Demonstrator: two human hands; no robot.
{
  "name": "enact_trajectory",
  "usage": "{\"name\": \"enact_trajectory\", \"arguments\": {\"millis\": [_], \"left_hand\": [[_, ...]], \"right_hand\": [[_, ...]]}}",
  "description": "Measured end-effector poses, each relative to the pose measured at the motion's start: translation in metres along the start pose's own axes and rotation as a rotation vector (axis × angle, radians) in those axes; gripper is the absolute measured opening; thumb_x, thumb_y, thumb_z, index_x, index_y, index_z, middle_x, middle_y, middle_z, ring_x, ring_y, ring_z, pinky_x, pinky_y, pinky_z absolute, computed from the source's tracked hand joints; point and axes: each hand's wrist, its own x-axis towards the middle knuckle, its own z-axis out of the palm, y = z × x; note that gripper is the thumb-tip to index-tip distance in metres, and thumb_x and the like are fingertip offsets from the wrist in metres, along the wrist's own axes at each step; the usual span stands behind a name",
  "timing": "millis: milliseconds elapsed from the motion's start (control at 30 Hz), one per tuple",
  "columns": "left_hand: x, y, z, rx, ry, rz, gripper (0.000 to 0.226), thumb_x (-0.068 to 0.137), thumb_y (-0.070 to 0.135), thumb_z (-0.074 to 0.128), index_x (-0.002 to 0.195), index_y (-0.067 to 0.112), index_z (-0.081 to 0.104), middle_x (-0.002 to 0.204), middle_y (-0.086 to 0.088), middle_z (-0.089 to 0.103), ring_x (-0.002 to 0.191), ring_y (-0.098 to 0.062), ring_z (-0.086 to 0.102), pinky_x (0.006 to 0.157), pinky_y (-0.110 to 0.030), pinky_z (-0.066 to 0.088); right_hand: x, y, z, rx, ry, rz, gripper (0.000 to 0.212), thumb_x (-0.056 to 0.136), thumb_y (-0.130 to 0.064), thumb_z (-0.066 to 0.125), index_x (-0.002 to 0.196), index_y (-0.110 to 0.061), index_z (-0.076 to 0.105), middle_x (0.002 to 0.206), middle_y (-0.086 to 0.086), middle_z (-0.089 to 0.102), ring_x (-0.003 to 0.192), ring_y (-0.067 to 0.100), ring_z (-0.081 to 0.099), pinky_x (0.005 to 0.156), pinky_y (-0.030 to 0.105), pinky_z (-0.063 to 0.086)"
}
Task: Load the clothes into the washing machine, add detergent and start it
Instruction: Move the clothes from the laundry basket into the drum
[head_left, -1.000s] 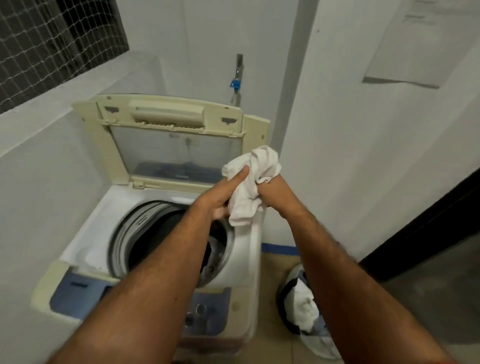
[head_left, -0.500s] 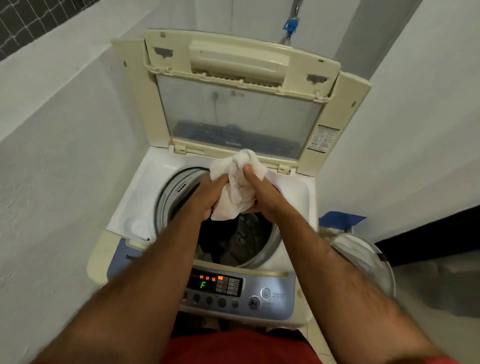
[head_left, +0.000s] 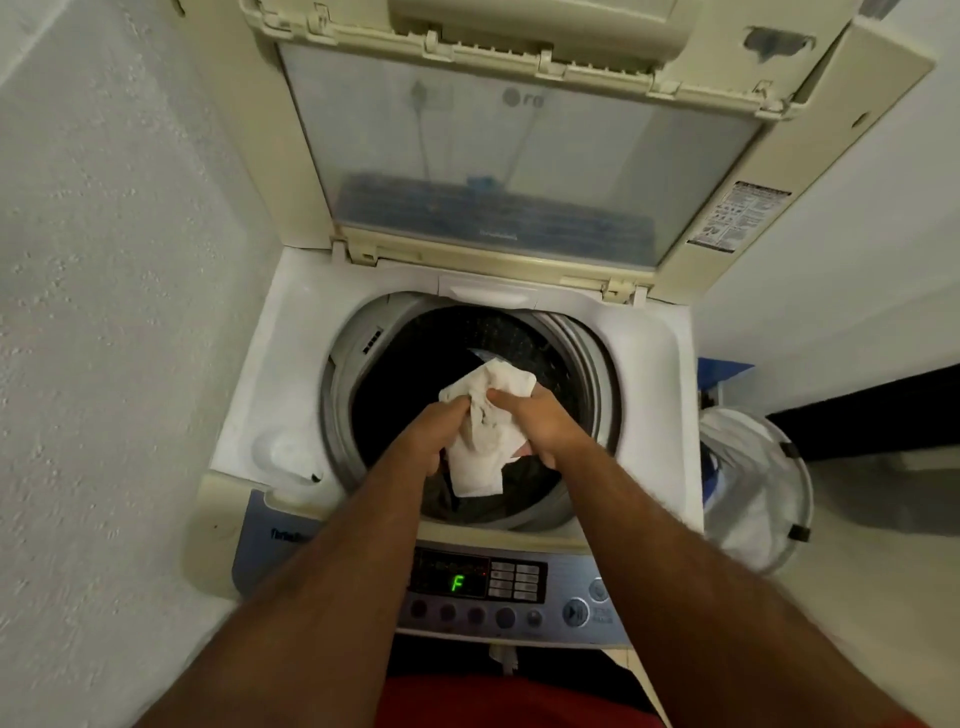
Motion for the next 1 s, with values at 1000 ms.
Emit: {"name": "enact_trajectory", "arguments": {"millis": [1000], "left_hand": [[-0.139, 0.09, 0.204, 0.2, -0.285, 0.754, 0.023, 0.095, 0.021, 0.052, 0.113, 0.014, 0.063, 0.105, -0.003, 0.07, 0.083, -0.011, 0.069, 0.068, -0.025, 0.053]], "right_hand": [[-0.151, -0.013, -0.219, 0.092, 0.67, -0.403, 0.009, 0.095, -0.022, 0.059, 0.093, -0.014, 0.062, 0.085, 0.002, 0.064, 0.079, 0.013, 0.066, 0.058, 0.03, 0.054]]}}
